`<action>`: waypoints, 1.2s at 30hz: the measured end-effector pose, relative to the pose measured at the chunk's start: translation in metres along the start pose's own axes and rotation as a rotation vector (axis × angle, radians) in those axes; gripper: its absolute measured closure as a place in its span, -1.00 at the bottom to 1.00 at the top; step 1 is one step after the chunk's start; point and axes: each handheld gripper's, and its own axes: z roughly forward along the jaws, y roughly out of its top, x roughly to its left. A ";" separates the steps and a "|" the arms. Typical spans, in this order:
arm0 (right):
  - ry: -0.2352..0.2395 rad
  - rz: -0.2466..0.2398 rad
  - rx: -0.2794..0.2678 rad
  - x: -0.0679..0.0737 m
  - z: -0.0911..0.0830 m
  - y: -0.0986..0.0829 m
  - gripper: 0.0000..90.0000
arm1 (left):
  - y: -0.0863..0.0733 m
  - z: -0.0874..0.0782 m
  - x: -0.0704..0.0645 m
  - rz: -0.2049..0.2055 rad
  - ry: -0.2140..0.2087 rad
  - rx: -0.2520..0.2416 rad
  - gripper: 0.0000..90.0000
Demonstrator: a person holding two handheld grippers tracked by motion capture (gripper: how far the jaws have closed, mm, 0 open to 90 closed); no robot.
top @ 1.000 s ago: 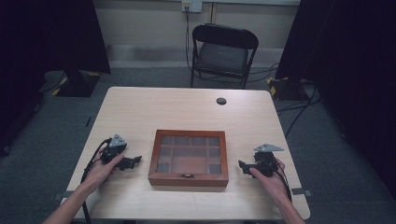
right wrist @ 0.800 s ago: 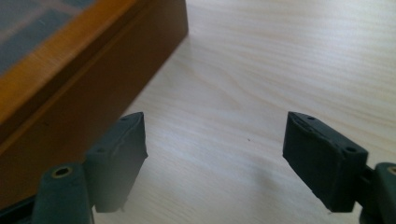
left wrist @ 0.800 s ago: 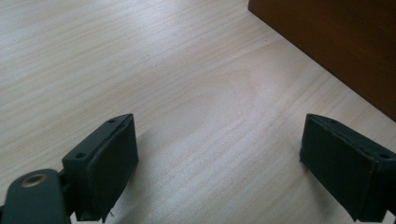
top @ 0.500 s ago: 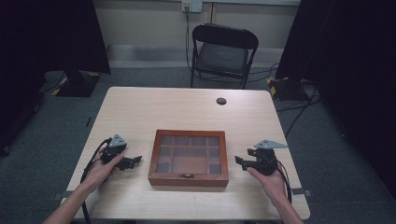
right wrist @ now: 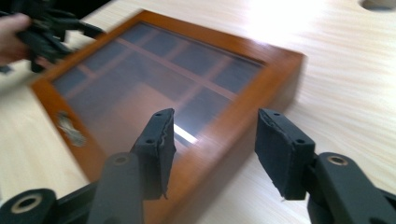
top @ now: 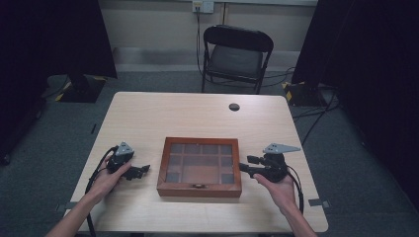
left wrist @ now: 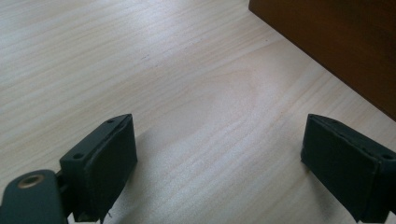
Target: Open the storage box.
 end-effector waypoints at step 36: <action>0.285 -0.183 0.148 0.093 0.069 0.015 0.68 | 0.000 0.000 0.000 -0.001 0.002 0.000 -0.81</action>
